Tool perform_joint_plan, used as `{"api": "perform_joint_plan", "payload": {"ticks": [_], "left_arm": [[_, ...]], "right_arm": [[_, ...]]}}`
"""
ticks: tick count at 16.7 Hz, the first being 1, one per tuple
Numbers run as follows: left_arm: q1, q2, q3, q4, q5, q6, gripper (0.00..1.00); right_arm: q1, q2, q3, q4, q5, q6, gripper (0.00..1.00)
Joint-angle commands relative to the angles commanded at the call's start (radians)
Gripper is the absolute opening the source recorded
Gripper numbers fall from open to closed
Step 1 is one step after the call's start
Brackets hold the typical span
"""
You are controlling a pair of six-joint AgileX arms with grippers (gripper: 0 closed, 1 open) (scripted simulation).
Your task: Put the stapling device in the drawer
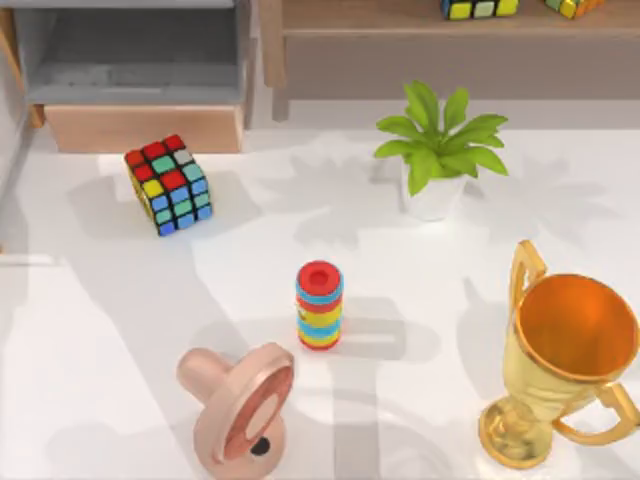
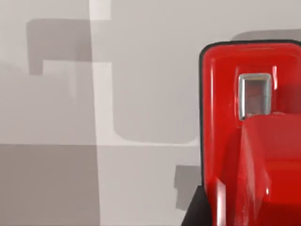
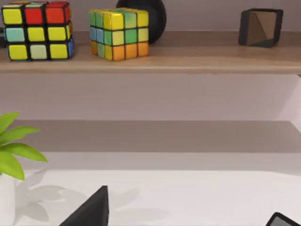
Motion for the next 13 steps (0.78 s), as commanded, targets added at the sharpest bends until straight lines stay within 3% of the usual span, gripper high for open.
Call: {"api": "perform_joint_plan", "payload": {"ticks": [7, 13], "left_arm": [[0.001, 0.011, -0.013, 0.018, 0.001, -0.001, 0.00], [0.001, 0.011, -0.013, 0.018, 0.001, -0.001, 0.45]], "right_arm": [[0.000, 0.000, 0.000, 0.000, 0.000, 0.000, 1.00], [0.000, 0.000, 0.000, 0.000, 0.000, 0.000, 1.00]]}}
